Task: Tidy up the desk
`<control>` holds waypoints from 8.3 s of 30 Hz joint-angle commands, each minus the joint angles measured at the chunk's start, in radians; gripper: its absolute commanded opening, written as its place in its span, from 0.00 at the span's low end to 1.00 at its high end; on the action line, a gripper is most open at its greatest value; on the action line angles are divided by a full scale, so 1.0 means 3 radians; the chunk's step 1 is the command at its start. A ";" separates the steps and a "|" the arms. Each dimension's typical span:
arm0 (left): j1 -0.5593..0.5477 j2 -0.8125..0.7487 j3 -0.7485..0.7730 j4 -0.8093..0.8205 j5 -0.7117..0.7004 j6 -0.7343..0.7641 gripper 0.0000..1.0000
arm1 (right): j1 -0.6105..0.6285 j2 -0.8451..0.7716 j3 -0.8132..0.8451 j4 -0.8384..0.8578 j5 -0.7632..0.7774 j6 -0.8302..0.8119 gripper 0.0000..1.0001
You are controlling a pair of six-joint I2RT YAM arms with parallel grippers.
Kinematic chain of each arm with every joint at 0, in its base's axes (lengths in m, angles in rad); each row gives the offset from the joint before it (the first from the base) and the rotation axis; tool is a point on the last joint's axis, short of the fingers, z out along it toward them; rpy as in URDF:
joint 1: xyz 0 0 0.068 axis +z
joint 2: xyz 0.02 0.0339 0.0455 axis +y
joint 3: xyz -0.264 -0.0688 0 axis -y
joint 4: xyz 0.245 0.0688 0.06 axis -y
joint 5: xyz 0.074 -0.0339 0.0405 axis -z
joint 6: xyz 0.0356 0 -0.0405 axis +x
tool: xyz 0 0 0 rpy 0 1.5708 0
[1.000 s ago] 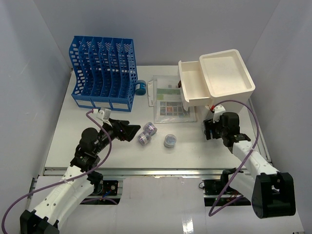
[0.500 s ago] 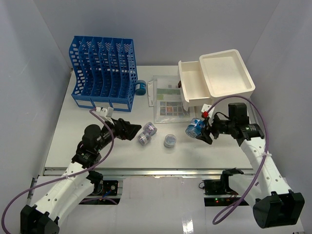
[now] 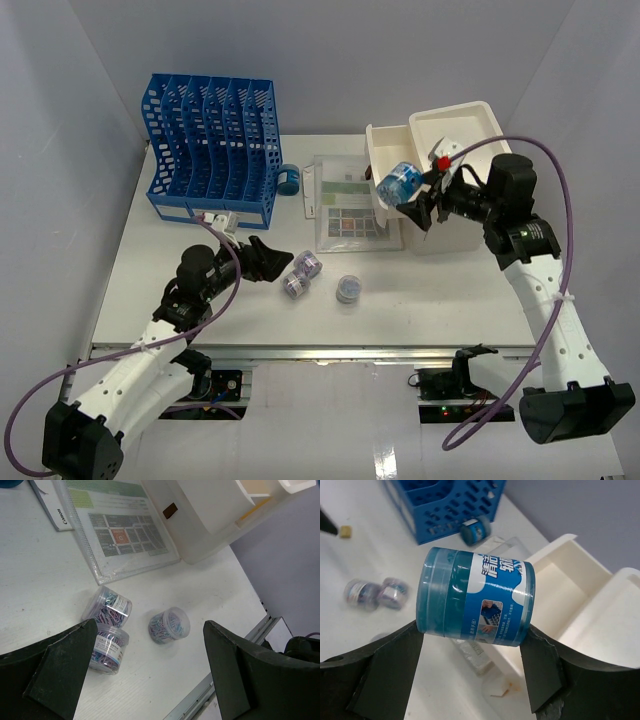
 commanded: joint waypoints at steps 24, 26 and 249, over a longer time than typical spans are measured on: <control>0.0013 0.0032 0.0014 0.0081 -0.0007 -0.0142 0.98 | 0.0449 0.1077 0.0557 0.0378 0.2034 0.0798 0.55; 0.0013 -0.0003 -0.0025 0.0081 -0.0013 -0.0167 0.98 | 0.0455 0.1087 0.0548 0.0381 0.2096 0.0795 0.58; -0.0421 0.0633 0.1230 -0.0419 -0.0765 0.0147 0.87 | 0.0851 0.2145 0.2024 0.0037 0.3388 0.1968 0.94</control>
